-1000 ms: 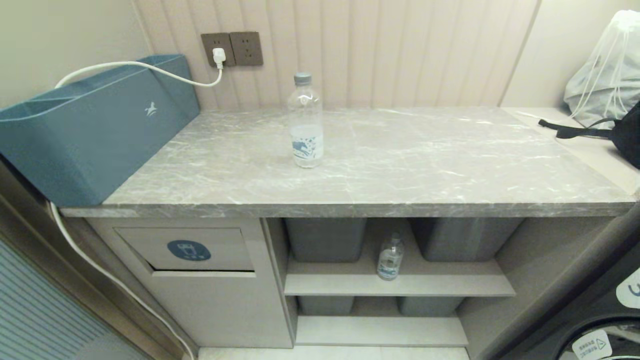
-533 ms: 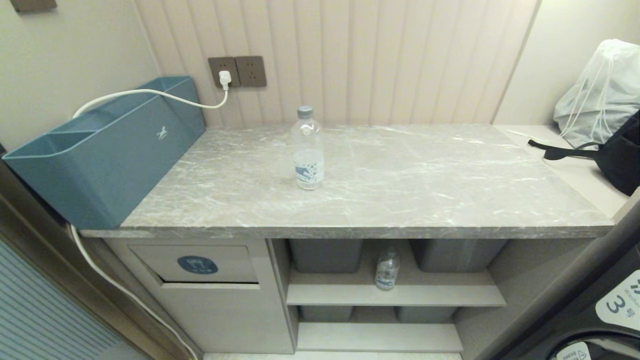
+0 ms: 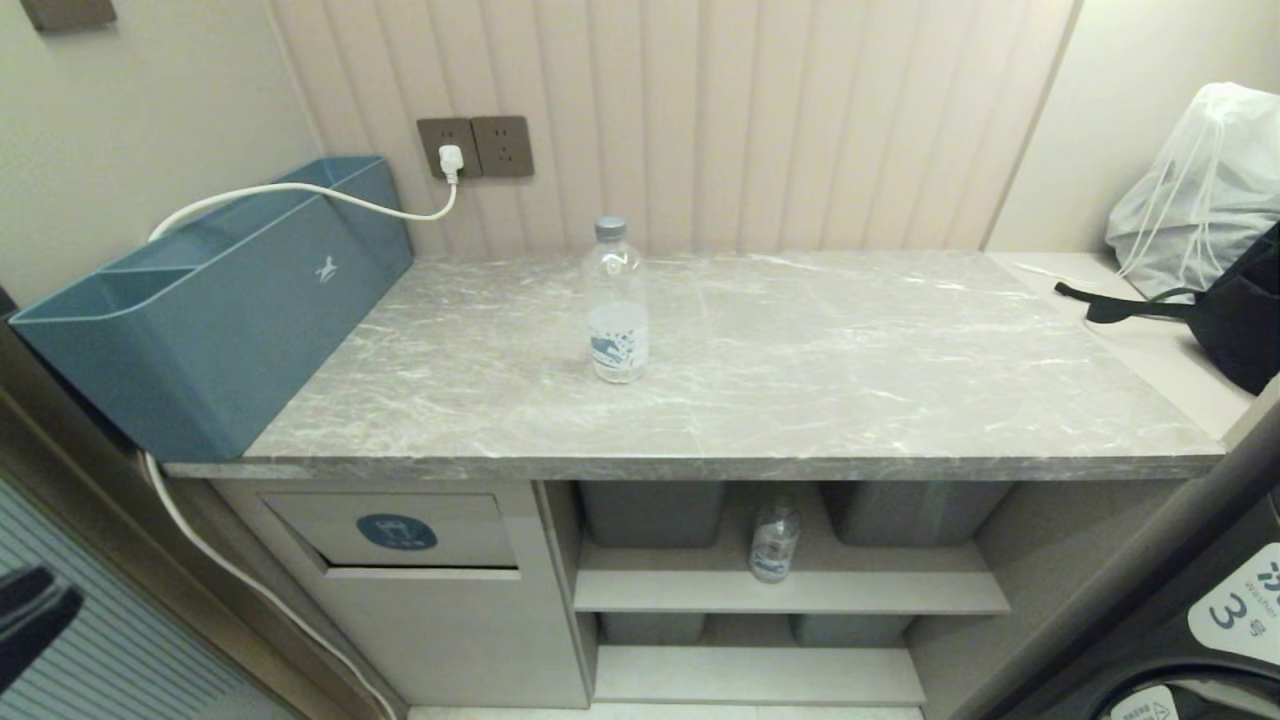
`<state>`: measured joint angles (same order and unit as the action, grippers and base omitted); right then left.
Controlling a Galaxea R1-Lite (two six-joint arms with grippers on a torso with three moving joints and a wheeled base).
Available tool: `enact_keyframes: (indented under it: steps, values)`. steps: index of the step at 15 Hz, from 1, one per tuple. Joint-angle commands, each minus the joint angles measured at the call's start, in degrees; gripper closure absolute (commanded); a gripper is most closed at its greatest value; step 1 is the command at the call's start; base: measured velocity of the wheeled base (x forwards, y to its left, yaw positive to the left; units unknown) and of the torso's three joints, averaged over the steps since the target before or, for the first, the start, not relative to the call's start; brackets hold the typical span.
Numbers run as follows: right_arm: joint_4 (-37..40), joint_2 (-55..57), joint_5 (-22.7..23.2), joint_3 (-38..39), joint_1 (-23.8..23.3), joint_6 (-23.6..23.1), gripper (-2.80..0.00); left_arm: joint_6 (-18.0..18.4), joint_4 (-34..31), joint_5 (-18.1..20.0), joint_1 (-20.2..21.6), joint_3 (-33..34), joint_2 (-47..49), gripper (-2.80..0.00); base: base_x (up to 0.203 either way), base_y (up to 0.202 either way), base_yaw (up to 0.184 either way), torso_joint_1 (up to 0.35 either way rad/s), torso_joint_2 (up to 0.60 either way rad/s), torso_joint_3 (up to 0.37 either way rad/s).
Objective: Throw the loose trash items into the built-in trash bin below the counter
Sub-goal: Pick up the garbage
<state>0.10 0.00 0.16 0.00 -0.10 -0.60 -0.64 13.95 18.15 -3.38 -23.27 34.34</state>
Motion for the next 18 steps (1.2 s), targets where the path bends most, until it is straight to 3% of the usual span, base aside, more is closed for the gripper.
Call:
enact_keyframes:
  steps: [1, 5, 7, 11, 18]
  values:
    - [-0.01, 0.0, 0.02, 0.0, 0.01, -0.02, 0.0, 0.18, 6.31, 2.66, -0.97, -3.44, 19.25, -2.8, 0.0, 0.0, 0.0, 0.0, 0.0, 0.0]
    - [-0.01, 0.0, 0.02, 0.0, 0.01, -0.02, 0.0, 1.51, 23.19, 6.19, -6.38, -11.84, 45.5, -2.8, 0.0, 0.0, 0.0, 0.0, 0.0, 0.0]
    - [-0.01, 0.0, 0.02, 0.0, 0.01, -0.02, 0.0, 2.39, 28.62, 6.65, -10.06, -18.18, 55.72, -2.8, 0.0, 0.0, 0.0, 0.0, 0.0, 0.0]
    - [-0.01, 0.0, 0.02, 0.0, 0.01, -0.02, 0.0, 4.36, 32.95, 4.71, -14.85, -35.56, 72.56, -2.8, 0.0, 0.0, 0.0, 0.0, 0.0, 0.0]
    - [-0.01, 0.0, 0.02, 0.0, 0.01, -0.02, 0.0, 5.3, 34.18, 3.59, -19.62, -50.79, 86.57, -2.8, 0.0, 0.0, 0.0, 0.0, 0.0, 0.0]
